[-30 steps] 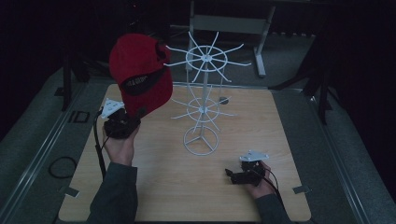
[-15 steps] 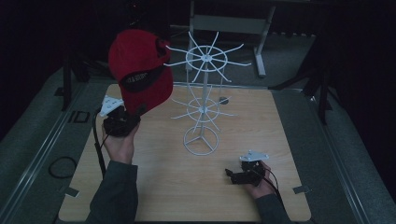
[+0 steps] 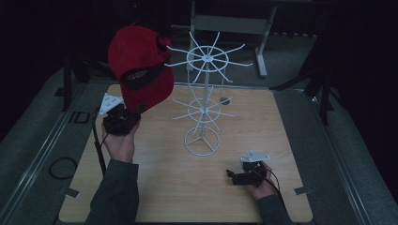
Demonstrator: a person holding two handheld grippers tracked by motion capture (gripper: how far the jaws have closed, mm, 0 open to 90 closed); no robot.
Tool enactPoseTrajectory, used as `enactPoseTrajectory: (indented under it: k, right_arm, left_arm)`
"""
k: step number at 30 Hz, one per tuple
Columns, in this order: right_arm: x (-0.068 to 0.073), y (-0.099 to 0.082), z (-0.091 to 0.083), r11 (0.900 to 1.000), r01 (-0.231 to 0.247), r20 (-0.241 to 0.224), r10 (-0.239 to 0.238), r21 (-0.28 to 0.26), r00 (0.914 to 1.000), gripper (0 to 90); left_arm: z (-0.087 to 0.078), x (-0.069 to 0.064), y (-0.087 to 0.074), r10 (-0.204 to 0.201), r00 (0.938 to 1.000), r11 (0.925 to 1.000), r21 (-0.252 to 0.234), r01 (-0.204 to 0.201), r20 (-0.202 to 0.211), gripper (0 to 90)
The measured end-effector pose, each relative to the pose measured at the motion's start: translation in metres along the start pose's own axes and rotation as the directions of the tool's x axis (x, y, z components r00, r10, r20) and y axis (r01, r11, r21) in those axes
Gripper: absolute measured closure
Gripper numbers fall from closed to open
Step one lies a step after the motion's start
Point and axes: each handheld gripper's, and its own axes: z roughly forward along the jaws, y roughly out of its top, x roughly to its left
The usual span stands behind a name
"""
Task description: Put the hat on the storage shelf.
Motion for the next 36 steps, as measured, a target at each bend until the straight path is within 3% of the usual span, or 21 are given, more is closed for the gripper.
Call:
enactPoseTrajectory:
  k: [36]
  right_arm:
    - [0.0,0.0,0.0,1.0,0.001,-0.001,-0.001,0.001,1.0,13.1]
  left_arm:
    - [-0.01,-0.004,0.015,0.005,0.9998,0.9977,-0.068,-0.004,0.021,85.3]
